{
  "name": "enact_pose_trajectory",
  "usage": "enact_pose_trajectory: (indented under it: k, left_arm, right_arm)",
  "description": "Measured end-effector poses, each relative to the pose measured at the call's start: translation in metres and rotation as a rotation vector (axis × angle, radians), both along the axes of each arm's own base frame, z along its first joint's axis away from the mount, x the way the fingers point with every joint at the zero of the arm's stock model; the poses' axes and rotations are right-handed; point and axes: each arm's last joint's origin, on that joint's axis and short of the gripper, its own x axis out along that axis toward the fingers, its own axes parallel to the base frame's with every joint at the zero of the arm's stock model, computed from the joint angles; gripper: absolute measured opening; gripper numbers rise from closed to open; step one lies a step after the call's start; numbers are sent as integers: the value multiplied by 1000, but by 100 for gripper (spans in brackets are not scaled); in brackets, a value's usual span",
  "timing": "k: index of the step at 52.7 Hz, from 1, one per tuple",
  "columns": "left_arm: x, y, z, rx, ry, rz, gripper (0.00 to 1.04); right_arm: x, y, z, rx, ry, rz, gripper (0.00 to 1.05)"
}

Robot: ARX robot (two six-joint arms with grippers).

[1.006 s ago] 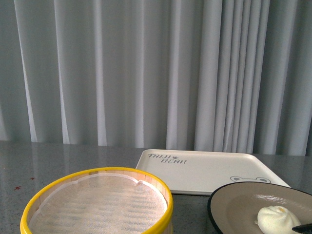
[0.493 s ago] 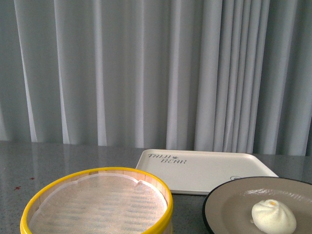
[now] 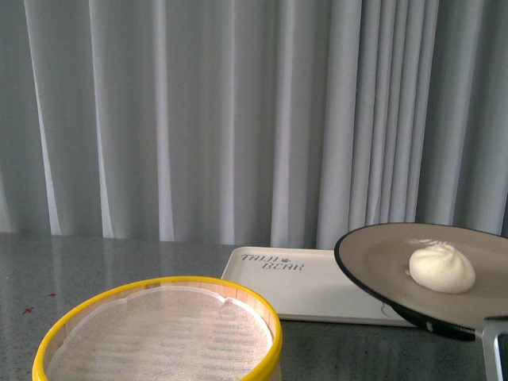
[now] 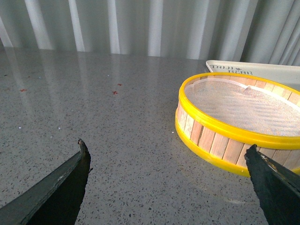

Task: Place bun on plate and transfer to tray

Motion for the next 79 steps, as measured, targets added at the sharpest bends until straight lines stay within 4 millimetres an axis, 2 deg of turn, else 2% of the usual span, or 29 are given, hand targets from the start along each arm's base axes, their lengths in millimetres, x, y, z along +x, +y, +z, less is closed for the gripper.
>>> enact_pose_trajectory:
  k: [8,17,41,52,79]
  left_arm:
    - [0,0,0,0,0,0,98]
    - [0,0,0,0,0,0,98]
    - [0,0,0,0,0,0,98]
    - [0,0,0,0,0,0,98]
    - [0,0,0,0,0,0,98]
  right_arm:
    - [11,-7,14,15,16,24,3]
    - [33,-15,26,20,58,58,3]
    - [118,-38,37,-52,109,74,3]
    - [146,-44,32,-32,101,87,3]
    - [173,-41,3,-10,154,118,3]
